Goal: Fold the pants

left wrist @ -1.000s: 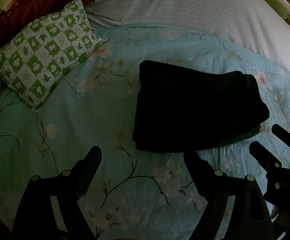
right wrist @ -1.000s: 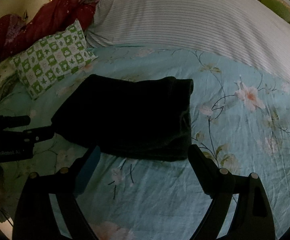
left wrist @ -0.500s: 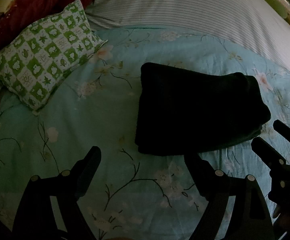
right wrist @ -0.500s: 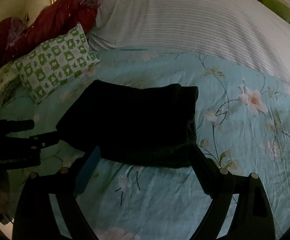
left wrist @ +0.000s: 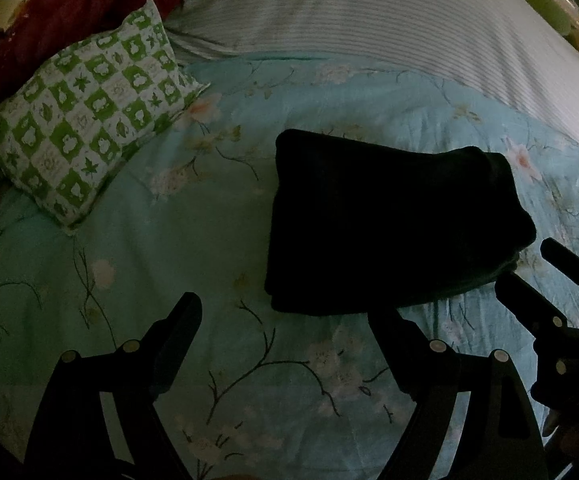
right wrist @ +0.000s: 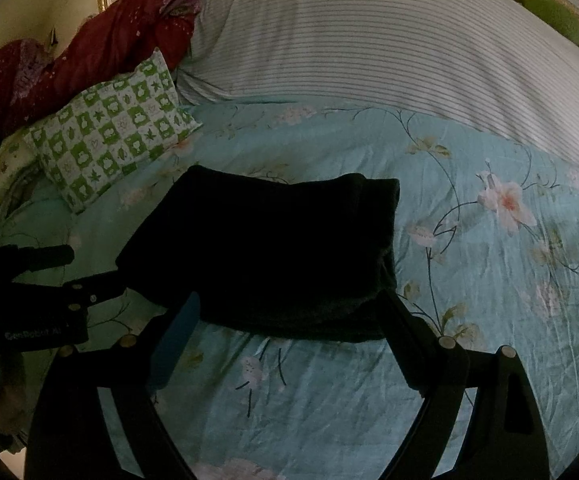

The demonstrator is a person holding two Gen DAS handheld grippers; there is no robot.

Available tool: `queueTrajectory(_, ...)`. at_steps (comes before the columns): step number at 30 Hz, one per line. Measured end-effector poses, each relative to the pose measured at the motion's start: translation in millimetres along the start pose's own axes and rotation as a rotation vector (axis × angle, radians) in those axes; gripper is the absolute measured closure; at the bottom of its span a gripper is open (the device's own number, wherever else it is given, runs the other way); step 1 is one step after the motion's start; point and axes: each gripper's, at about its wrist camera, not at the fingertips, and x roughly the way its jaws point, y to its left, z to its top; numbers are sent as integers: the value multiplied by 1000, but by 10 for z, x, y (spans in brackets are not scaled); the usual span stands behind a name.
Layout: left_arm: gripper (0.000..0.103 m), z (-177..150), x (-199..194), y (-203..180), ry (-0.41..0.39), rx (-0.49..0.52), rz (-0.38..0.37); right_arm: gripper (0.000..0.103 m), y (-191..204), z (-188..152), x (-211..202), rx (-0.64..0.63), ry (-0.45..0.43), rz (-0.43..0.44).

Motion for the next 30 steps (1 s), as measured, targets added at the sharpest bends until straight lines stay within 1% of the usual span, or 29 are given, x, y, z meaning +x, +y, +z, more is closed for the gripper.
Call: queueTrajectory(30,17,44,41,20,26,1,-5,13,-98,10,56,6,21,10)
